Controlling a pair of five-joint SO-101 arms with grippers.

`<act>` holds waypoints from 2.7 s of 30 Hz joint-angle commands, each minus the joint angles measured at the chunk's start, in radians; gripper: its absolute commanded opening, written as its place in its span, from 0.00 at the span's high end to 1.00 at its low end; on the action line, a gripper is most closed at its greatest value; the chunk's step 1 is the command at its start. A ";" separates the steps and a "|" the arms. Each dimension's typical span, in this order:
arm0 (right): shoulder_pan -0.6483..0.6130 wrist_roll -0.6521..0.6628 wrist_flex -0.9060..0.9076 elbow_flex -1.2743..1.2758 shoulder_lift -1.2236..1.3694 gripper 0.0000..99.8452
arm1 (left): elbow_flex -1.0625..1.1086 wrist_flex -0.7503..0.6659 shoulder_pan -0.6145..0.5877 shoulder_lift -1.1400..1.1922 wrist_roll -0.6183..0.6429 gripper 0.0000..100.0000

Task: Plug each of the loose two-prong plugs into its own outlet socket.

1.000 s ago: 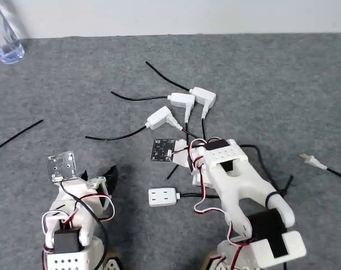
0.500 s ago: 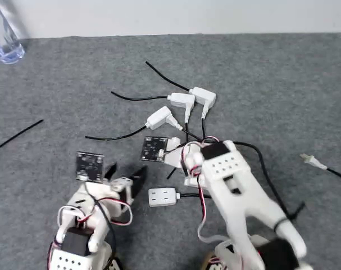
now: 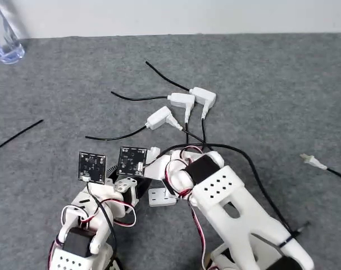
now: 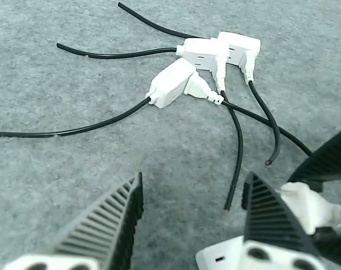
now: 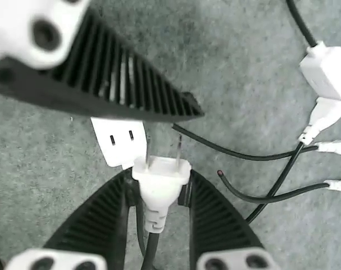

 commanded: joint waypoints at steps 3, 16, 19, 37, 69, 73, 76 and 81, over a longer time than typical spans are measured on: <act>-0.005 -0.032 -0.027 -0.068 0.021 0.99 | -0.007 -0.003 0.008 -0.012 0.011 0.73; -0.030 -0.064 -0.093 -0.080 0.033 0.99 | -0.007 0.000 0.011 -0.012 0.011 0.73; -0.045 -0.069 -0.091 -0.084 0.031 0.99 | -0.007 0.002 0.008 -0.012 0.009 0.73; -0.051 -0.092 0.005 -0.107 -0.145 0.99 | -0.005 0.023 0.006 -0.012 0.008 0.73; -0.051 -0.114 0.004 -0.112 -0.220 0.99 | -0.005 0.023 0.006 -0.012 0.008 0.73; -0.053 -0.133 -0.002 -0.114 -0.220 0.99 | -0.005 0.023 0.006 -0.012 0.008 0.73; -0.065 -0.132 -0.001 -0.112 -0.220 0.99 | -0.005 0.023 0.006 -0.012 0.008 0.73; -0.033 -0.130 0.008 -0.112 -0.220 0.99 | -0.005 0.023 0.006 -0.012 0.008 0.73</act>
